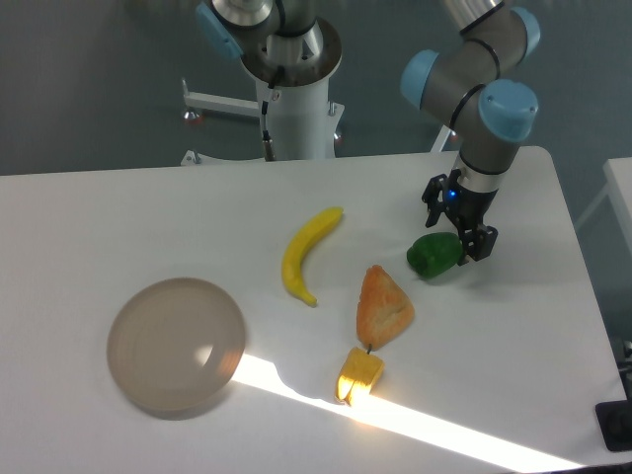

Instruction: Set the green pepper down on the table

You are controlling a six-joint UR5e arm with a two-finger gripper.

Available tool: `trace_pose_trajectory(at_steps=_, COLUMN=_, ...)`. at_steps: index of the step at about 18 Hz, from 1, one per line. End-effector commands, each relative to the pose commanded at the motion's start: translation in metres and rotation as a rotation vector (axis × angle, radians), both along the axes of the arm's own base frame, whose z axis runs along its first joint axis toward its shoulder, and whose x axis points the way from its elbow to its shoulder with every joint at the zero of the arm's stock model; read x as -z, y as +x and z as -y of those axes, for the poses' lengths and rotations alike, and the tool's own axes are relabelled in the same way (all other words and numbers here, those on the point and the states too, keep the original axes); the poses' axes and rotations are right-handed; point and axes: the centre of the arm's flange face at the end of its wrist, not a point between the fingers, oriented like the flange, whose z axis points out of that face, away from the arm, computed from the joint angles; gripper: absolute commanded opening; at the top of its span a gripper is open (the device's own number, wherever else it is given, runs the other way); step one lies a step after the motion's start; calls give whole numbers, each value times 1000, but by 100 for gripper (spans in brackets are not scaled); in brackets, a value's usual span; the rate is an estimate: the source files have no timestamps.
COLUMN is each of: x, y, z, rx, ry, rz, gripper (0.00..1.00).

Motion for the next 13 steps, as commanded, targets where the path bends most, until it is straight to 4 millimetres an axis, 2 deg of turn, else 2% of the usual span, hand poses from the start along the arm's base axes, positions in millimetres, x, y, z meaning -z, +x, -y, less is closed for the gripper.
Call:
trace_pose_trajectory(at_steps=6, x=-17, y=-5, z=-4, rx=-5, ry=11, rz=-22, gripper=100)
trace_pose_trajectory(at_steps=13, x=-71, y=-23, z=-31, rx=-85, ry=0, rz=-75, gripper=100)
